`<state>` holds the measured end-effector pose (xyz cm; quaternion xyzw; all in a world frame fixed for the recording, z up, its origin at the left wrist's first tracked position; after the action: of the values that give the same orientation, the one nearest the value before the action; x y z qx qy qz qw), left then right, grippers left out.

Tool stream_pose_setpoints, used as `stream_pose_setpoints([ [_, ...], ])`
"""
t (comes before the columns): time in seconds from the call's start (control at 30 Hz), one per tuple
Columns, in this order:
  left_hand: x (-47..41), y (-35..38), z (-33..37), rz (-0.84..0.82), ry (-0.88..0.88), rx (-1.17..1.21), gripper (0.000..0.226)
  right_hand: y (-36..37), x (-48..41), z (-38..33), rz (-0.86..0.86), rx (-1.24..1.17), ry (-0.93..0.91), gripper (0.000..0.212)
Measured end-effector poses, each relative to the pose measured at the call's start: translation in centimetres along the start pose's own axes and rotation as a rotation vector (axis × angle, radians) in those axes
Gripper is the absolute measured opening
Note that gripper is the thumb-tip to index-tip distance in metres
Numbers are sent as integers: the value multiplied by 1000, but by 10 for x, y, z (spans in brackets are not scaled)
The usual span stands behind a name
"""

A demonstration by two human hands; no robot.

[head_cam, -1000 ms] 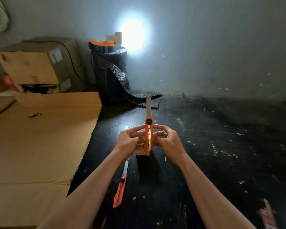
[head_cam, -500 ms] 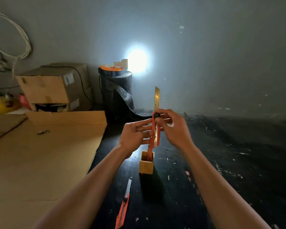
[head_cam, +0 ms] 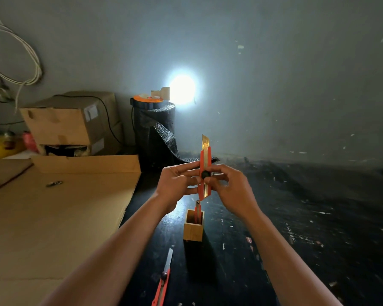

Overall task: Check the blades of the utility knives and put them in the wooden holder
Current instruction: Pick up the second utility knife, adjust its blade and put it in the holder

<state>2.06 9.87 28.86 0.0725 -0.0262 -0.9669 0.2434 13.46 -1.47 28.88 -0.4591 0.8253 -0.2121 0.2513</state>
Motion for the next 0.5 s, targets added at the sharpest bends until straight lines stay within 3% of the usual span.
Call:
stream_pose_setpoints([
  [0.5,-11,4,-4,10,-42,-29,38,3,10,14,-75,38,31,25],
])
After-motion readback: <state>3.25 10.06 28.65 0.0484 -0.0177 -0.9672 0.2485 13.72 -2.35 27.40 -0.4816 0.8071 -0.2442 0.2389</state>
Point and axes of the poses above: each hand's wrist, its own x-axis away from the middle knuckle, its own y-axis out of the palm, z = x × y, the point moved 4 cm from there along -x, towards the middle knuckle, and after that the axes turned 14 degrees about -z, right-handed, at the moved point
